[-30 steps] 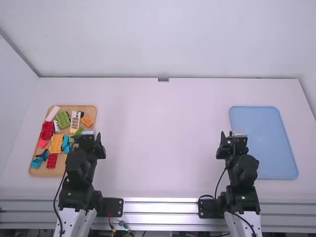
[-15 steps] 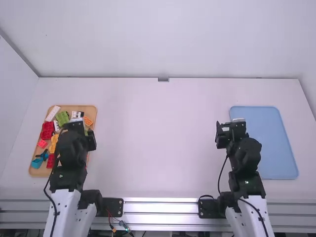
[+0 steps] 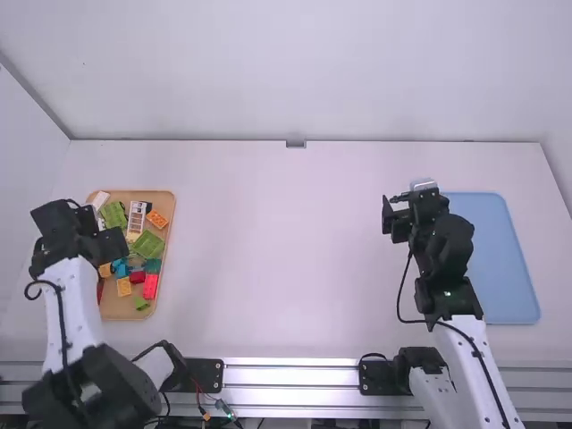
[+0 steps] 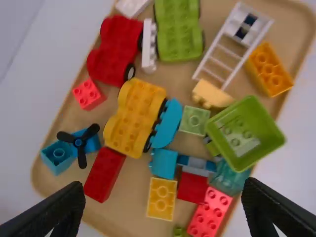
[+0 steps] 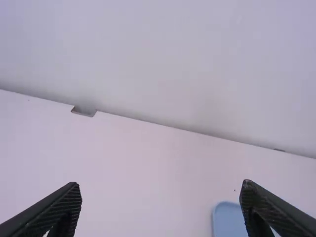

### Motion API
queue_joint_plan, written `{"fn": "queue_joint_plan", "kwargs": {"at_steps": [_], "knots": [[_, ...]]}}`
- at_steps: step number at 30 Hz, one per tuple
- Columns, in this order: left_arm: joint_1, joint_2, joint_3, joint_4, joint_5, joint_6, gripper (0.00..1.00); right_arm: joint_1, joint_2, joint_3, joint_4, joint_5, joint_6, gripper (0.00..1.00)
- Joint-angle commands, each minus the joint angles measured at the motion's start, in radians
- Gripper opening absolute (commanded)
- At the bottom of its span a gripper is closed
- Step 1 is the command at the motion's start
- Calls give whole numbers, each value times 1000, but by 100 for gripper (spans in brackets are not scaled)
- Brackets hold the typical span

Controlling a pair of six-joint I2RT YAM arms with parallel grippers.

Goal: Assemble lego blocks to make yellow taxi

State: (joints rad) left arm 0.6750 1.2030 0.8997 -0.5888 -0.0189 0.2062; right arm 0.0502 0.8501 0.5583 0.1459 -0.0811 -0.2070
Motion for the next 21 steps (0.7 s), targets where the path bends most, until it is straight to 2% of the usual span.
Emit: {"fn": "queue_joint_plan", "kwargs": {"at_steps": [1,3,4,7,12,13,14,16,17,19,21], "knots": [[64,112,69,-32,44,101,87,9,30,56,14,-12,-17,87],[125,245,148,-79,28,132,91,11,64,80,20,-16,-25,91],[125,245,148,-79,28,132,91,11,64,80,20,-16,-25,91],[186,389,237,-139,56,240,95,14,101,106,31,-20,-35,95],[217,490,274,-123,66,345,98,15,128,124,55,-27,-41,97],[223,507,276,-121,85,378,97,16,132,128,59,-26,-42,98],[228,524,281,-121,110,426,92,16,137,133,59,-27,-44,98],[232,546,286,-121,140,460,92,16,141,136,66,-27,-44,99],[236,557,288,-115,143,471,86,16,143,137,72,-27,-45,99],[233,567,289,-103,153,468,82,16,143,136,79,-27,-45,99],[237,574,289,-99,150,456,82,16,143,136,82,-27,-45,99]]}}
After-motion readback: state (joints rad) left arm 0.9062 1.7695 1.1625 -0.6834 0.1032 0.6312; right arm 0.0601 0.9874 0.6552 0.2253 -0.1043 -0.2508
